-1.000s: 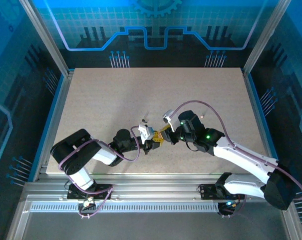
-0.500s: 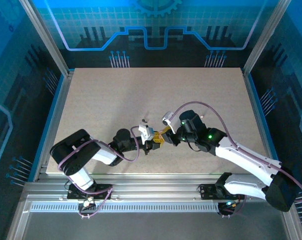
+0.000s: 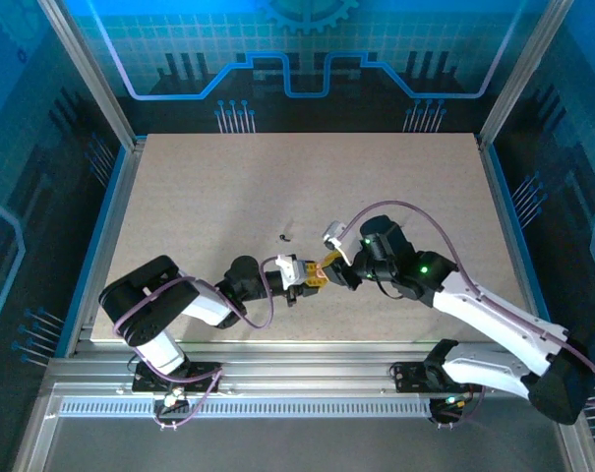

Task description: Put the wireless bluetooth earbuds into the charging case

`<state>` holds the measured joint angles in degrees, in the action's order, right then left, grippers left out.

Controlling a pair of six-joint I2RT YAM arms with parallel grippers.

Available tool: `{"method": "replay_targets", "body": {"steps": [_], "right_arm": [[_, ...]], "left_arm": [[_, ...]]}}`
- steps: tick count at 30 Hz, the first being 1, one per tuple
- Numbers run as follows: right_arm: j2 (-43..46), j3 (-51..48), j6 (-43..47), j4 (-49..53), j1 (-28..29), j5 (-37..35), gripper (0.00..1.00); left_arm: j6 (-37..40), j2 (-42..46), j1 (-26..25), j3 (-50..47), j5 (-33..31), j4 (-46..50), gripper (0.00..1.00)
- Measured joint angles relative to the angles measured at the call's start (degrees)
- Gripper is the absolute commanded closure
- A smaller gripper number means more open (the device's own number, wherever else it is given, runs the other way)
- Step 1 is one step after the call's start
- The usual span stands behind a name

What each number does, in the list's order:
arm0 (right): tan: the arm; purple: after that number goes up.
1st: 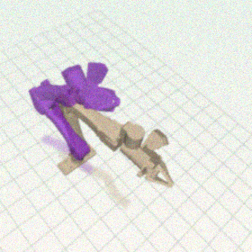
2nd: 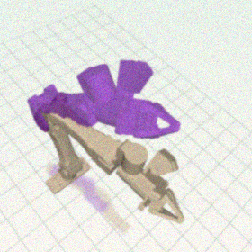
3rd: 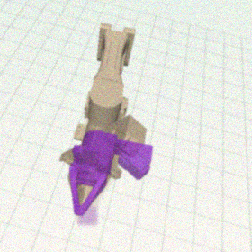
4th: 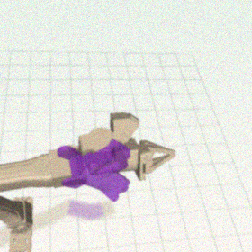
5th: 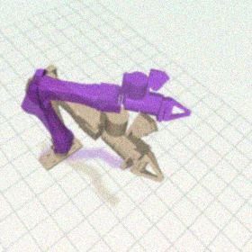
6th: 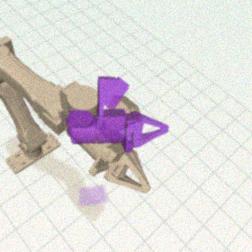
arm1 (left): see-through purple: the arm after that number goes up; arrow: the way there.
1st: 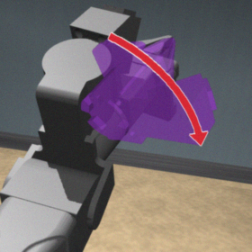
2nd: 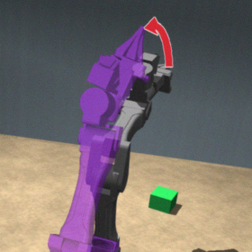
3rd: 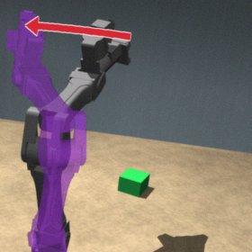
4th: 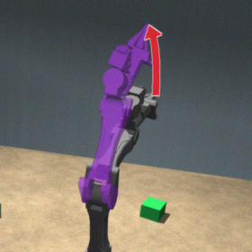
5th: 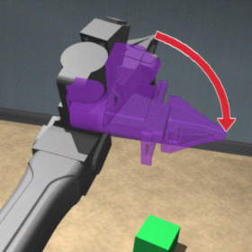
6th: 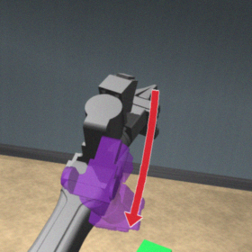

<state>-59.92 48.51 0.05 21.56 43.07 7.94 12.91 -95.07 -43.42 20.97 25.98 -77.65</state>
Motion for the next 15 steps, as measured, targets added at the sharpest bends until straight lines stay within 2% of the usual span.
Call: {"method": "replay_targets", "body": {"steps": [6,15], "right_arm": [[3.37,0.00,0.02,-0.02,0.00,-0.42,0.76],[2.69,-0.02,0.02,0.50,0.00,-1.90,0.77]], "left_arm": [[5.57,0.00,-0.92,0.00,-1.77,-0.46,0.84],[9.57,0.00,-2.21,-0.07,-3.74,-0.72,0.83]]}}
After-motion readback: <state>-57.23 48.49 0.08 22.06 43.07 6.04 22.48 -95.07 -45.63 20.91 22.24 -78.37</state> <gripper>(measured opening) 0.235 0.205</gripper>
